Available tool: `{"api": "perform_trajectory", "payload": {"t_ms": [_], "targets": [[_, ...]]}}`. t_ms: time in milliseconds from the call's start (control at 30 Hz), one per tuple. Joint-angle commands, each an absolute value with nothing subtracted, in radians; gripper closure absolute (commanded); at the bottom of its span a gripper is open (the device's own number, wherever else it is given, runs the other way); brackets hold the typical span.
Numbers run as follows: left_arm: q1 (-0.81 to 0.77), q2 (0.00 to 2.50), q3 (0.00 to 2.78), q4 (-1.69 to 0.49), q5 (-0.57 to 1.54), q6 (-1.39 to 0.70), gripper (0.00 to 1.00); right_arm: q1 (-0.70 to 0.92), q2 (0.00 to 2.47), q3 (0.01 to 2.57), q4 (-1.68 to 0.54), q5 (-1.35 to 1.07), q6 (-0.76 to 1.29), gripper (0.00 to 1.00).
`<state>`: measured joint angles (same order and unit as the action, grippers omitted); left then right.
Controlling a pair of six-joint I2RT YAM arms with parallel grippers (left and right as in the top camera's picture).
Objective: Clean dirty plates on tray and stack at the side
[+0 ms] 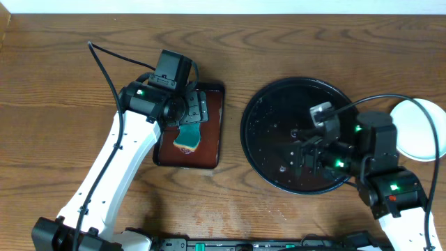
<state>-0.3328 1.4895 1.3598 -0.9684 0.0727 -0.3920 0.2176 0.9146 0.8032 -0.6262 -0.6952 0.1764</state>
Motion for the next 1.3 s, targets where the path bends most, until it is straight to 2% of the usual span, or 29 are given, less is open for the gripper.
{"api": "perform_trajectory", "payload": {"t_ms": [0,200,233,400,633,867,1033,1267], "targets": [[-0.332,1.487,1.383,-0.971,0.07,-0.387,0.16,0.241,0.912,0.806,-0.677,-0.617,0.122,0.01],[-0.332,1.487,1.383,-0.971,0.07,-0.387,0.16,0.236,0.847,0.789,-0.543,-0.447,-0.066,0.01],[-0.332,1.487,1.383,-0.971,0.07,-0.387,0.16,0.237,0.778,0.77,-0.49,-0.345,-0.116,0.01],[-0.332,1.487,1.383,-0.971,0.07,-0.387,0.16,0.218,0.522,0.646,-0.453,-0.155,-0.155,0.01],[-0.332,1.487,1.383,-0.971,0.07,-0.387,0.16,0.149,0.228,0.421,-0.44,-0.128,-0.155,0.01],[-0.332,1.487,1.383,-0.971,0.07,-0.387,0.16,0.144,0.041,0.165,-0.239,-0.147,-0.154,0.01],[-0.332,1.487,1.383,-0.971,0.07,-0.387,0.16,0.144,0.005,0.003,0.014,-0.147,-0.155,0.01],[-0.332,1.487,1.383,-0.971,0.07,-0.387,0.16,0.144,0.009,0.006,-0.063,-0.139,-0.155,0.01]]}}
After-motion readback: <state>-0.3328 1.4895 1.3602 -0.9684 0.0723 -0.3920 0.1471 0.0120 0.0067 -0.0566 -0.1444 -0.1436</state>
